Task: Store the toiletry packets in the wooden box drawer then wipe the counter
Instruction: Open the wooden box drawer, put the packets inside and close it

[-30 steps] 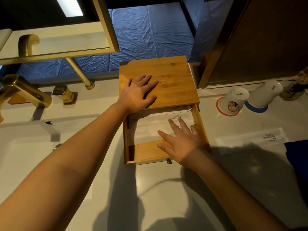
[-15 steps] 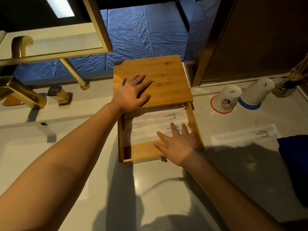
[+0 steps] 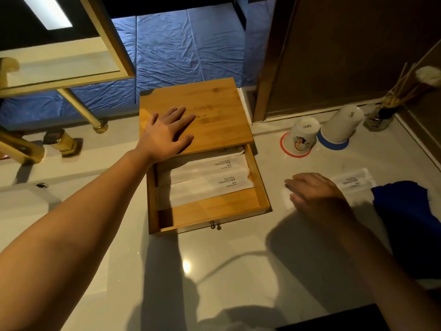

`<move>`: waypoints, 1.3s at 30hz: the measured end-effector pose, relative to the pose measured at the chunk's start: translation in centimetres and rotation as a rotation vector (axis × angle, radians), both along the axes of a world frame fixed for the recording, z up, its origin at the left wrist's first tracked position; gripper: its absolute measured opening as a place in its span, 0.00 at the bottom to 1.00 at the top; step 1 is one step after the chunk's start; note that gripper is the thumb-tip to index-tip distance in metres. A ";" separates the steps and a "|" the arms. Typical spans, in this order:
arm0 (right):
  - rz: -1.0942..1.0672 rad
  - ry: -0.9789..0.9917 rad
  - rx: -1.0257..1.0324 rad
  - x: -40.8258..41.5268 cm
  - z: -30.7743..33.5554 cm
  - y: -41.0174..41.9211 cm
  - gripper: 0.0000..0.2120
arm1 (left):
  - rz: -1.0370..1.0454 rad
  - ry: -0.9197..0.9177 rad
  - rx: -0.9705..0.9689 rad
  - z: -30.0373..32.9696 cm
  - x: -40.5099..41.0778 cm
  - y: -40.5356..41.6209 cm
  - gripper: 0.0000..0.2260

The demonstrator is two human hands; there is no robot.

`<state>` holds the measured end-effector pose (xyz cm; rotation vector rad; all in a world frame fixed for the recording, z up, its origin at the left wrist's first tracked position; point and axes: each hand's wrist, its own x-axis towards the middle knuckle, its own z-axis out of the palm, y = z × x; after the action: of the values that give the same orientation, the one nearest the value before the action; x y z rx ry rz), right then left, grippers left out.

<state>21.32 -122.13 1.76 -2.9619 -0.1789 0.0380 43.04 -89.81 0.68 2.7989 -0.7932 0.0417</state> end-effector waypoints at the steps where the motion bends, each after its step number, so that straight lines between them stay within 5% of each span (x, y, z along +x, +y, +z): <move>1: 0.002 0.041 -0.019 -0.2 -0.4 -1.2 0.16 | 0.002 0.002 0.001 0.0 0.0 0.0 0.27; 7: -0.012 0.193 -0.053 0.0 -2.1 -4.9 0.16 | 0.014 0.014 0.016 0.2 -0.1 -0.1 0.27; 12: 0.131 -0.088 -0.070 0.0 -3.0 -5.5 0.10 | 0.016 0.020 0.025 0.4 -0.2 -0.2 0.27; 17: 0.180 -0.165 -0.170 -0.1 -3.5 -5.1 0.11 | 0.015 0.029 0.028 0.6 -0.3 -0.2 0.27; 22: -0.023 -0.381 0.164 1.2 -0.4 -2.3 0.08 | 0.025 0.040 0.022 0.8 -0.5 -0.3 0.26; 26: 0.114 -0.670 0.256 2.8 4.8 3.7 0.07 | 0.030 0.044 0.019 0.7 -0.4 -0.3 0.26; 33: 0.408 -0.350 0.189 3.1 5.6 14.9 0.07 | 0.029 0.026 0.006 0.4 -0.4 -0.2 0.26; 39: 0.498 -0.319 0.056 3.5 3.8 18.5 0.09 | 0.019 0.035 -0.009 0.5 -0.3 -0.2 0.26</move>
<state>24.85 -103.66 5.59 -2.7691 -0.9339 -0.3687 42.70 -90.03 1.15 2.7912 -0.7564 -0.0009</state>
